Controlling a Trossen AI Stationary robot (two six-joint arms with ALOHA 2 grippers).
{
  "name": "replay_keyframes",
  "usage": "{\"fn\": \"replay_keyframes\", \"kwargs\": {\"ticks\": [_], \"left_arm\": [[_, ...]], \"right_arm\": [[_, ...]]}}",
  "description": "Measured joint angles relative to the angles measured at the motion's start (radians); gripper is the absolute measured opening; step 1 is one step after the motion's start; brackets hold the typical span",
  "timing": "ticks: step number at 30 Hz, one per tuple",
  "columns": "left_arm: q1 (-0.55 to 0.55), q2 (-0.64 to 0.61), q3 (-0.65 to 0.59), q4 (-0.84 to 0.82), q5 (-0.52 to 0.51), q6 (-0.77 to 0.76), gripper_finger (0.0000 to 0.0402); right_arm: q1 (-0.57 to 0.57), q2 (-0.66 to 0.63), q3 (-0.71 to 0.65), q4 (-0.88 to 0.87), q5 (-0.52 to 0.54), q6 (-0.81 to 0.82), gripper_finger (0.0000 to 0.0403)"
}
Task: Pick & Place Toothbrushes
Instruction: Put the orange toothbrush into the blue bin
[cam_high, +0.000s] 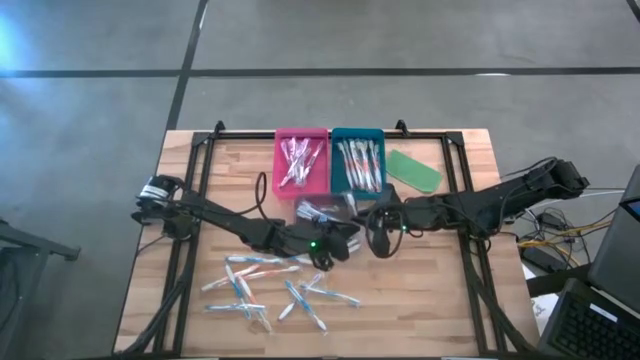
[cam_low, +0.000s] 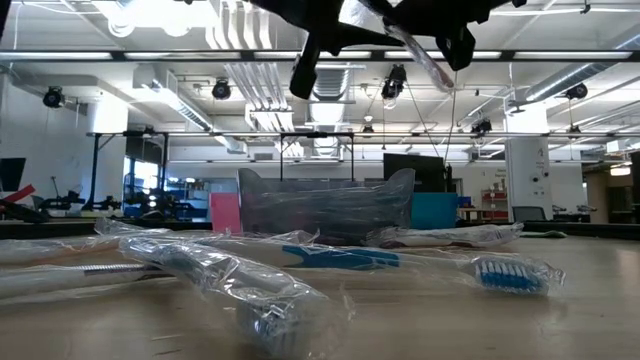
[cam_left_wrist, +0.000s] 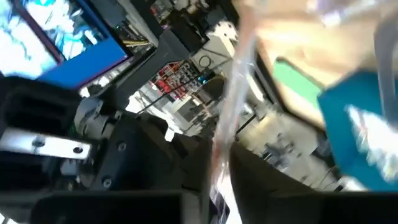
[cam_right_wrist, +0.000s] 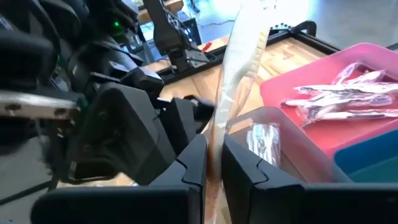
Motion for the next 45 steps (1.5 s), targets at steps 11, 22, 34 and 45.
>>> {"fn": "replay_keyframes", "kwargs": {"ticks": [11, 22, 34, 45], "left_arm": [[-0.002, 0.000, 0.000, -0.005, 0.010, -0.387, 0.0157], [0.010, -0.015, 0.000, -0.014, 0.026, -1.049, 0.0152], [0.174, -0.152, -0.001, -0.271, 0.412, -1.600, 0.0133], [0.312, -0.285, -0.042, -0.358, 0.552, -1.871, 0.0126]], "right_arm": [[-0.023, -0.030, 0.076, -0.192, 0.001, -0.011, 0.0024], [-0.094, -0.053, 0.189, -0.456, 0.106, -0.010, 0.0023], [-0.212, -0.052, 0.260, -0.520, 0.106, -0.084, 0.0023], [-0.339, -0.052, 0.272, -0.523, 0.105, -0.084, 0.0027]]}}
